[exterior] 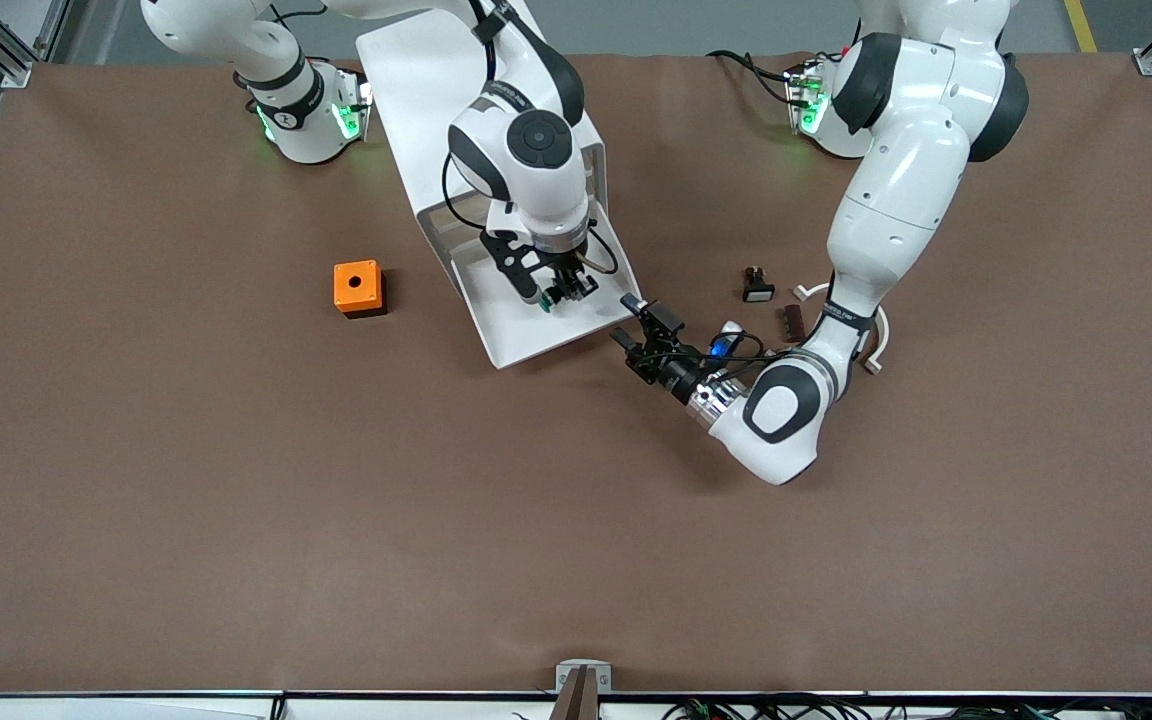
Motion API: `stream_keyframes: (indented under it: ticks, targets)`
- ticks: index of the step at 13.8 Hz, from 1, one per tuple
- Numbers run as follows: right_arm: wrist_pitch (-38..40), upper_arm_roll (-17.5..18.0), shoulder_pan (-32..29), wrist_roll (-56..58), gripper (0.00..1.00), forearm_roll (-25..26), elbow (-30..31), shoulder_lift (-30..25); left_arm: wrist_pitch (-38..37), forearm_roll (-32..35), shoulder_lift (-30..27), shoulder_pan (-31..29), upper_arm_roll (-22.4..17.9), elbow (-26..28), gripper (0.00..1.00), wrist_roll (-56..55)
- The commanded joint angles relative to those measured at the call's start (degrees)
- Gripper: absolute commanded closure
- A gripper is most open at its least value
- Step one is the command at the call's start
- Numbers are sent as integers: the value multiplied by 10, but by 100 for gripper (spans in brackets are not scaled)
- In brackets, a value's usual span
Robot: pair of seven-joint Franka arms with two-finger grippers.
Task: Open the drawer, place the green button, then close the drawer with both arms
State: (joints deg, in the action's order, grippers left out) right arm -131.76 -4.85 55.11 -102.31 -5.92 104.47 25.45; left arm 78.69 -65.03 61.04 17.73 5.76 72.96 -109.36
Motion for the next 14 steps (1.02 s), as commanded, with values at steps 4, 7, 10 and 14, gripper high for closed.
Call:
stream_keyframes:
  ticks: [4,7,10,14]
  targets:
    - [0,-7,-4,-8,100,0,-8,16,2,-6,-10,10,-52,-48,1,211]
    - [1,-8,-5,-8,98,0,-9,22,25,-1,-31,48,-111,-61,1,312]
    - [6,-8,-5,-9,0,0,-18,23,63,21,-59,100,-174,-62,1,419]
    - [53,-8,-27,11,0,-2,-64,22,156,112,-96,160,-208,-57,1,512]
